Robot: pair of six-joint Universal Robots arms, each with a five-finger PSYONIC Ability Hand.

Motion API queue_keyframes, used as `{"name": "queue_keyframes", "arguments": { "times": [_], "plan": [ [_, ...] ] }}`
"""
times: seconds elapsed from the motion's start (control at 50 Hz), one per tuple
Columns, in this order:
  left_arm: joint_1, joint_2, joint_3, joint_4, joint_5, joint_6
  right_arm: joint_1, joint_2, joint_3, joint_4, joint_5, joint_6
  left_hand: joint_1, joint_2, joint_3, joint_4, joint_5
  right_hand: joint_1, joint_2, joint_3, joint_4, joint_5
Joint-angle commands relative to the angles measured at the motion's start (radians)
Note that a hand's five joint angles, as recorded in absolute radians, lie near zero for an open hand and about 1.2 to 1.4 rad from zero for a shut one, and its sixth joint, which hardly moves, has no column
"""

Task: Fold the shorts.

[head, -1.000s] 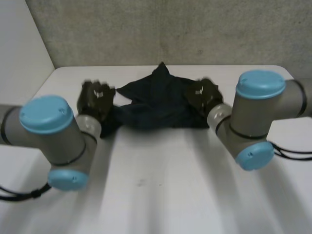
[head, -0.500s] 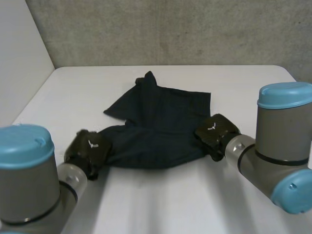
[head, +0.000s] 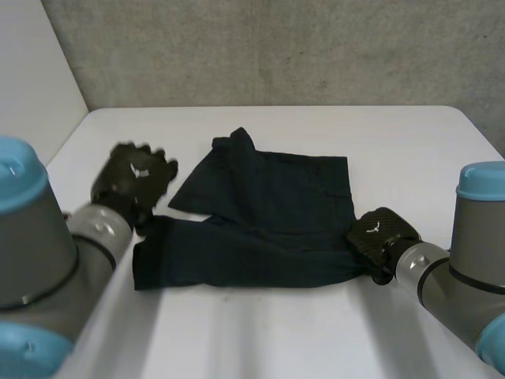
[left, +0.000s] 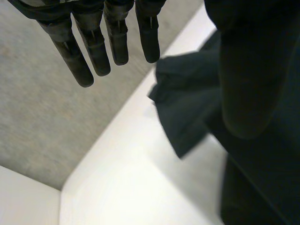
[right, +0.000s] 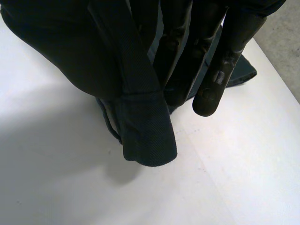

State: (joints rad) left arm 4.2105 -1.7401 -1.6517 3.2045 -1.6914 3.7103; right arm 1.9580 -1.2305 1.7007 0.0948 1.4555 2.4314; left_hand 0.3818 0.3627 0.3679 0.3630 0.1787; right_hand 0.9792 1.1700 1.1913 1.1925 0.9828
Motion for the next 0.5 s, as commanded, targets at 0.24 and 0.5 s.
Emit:
{"name": "queue_keyframes", "arguments": {
  "times": [0.24, 0.5],
  "plan": [
    [0.177, -0.407, 0.42, -0.078, 0.366, -0.107, -0.008, 0.013, 0.034, -0.015, -0.032, 0.0, 0.134, 0.153, 0.148, 0.153, 0.163, 0.417, 0.226, 0.205, 0.204, 0.239],
    [0.183, -0.66, 0.644, -0.144, 0.466, -0.104, -0.007, 0.019, 0.042, -0.036, -0.032, 0.0, 0.24, 0.259, 0.254, 0.259, 0.268, 0.417, 0.226, 0.205, 0.204, 0.239]
  ]
}}
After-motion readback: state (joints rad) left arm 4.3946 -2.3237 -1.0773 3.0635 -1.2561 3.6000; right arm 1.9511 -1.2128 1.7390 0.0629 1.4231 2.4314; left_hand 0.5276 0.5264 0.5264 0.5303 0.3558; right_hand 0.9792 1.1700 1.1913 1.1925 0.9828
